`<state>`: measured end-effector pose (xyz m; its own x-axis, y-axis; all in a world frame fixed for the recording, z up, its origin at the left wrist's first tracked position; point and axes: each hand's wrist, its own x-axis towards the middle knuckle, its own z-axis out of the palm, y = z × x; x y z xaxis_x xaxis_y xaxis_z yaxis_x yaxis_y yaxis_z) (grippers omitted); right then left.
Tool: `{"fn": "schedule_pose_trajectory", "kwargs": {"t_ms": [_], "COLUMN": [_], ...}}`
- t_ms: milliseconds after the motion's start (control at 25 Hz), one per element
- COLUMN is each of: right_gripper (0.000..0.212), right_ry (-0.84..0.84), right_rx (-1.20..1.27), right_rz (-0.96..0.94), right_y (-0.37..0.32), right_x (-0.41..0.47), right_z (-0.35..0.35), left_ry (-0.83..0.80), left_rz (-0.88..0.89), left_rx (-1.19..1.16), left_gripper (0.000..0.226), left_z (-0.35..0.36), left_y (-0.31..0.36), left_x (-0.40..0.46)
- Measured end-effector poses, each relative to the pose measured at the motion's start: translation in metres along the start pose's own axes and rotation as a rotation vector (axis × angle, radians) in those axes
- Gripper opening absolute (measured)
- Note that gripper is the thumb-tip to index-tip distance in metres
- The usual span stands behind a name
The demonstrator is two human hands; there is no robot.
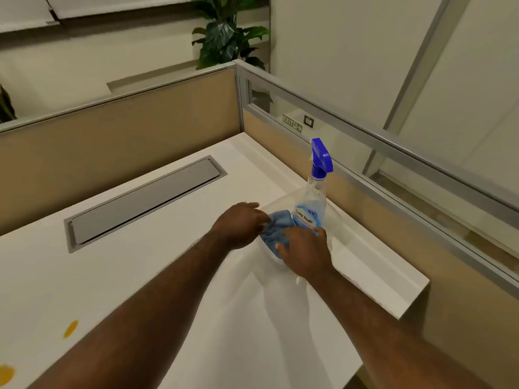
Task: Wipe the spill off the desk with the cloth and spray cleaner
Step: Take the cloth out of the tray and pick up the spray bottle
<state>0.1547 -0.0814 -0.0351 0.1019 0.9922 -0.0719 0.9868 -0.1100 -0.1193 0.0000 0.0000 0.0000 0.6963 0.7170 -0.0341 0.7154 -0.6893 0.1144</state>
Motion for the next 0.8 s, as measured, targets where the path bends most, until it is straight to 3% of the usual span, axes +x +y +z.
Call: {"fn": "schedule_pose_trajectory", "kwargs": {"t_ms": [200, 320, 400, 480, 560, 720, 800], "right_gripper": [0.050, 0.026, 0.024, 0.038, 0.055, 0.029, 0.041], "right_ry": [-0.265, -0.268, -0.292, -0.376, -0.353, -0.276, -0.350], "right_rx": [-0.159, -0.009, 0.007, -0.153, -0.139, -0.012, -0.139], "right_rz": [-0.037, -0.005, -0.005, -0.058, 0.005, 0.001, -0.087], "right_y": [-0.009, -0.009, -0.011, -0.011, -0.013, -0.010, -0.008], "right_x": [0.021, 0.029, 0.034, 0.039, 0.037, 0.040, 0.041], "right_z": [0.000, -0.004, -0.011, -0.002, -0.004, -0.003, 0.002], "left_ry": [-0.240, -0.318, -0.363, -0.388, -0.376, -0.341, -0.337], "left_rz": [0.061, 0.034, 0.032, 0.055, 0.090, 0.106, 0.102], "left_rx": [0.183, 0.213, 0.255, 0.322, 0.383, 0.387, 0.369], "left_gripper": [0.030, 0.030, 0.029, 0.030, 0.032, 0.030, 0.031], "left_z": [-0.004, 0.000, -0.002, 0.000, 0.003, 0.011, 0.014], "left_y": [-0.008, -0.009, -0.007, -0.004, -0.002, -0.006, -0.012], "left_x": [0.037, 0.048, 0.057, 0.065, 0.070, 0.072, 0.070]}}
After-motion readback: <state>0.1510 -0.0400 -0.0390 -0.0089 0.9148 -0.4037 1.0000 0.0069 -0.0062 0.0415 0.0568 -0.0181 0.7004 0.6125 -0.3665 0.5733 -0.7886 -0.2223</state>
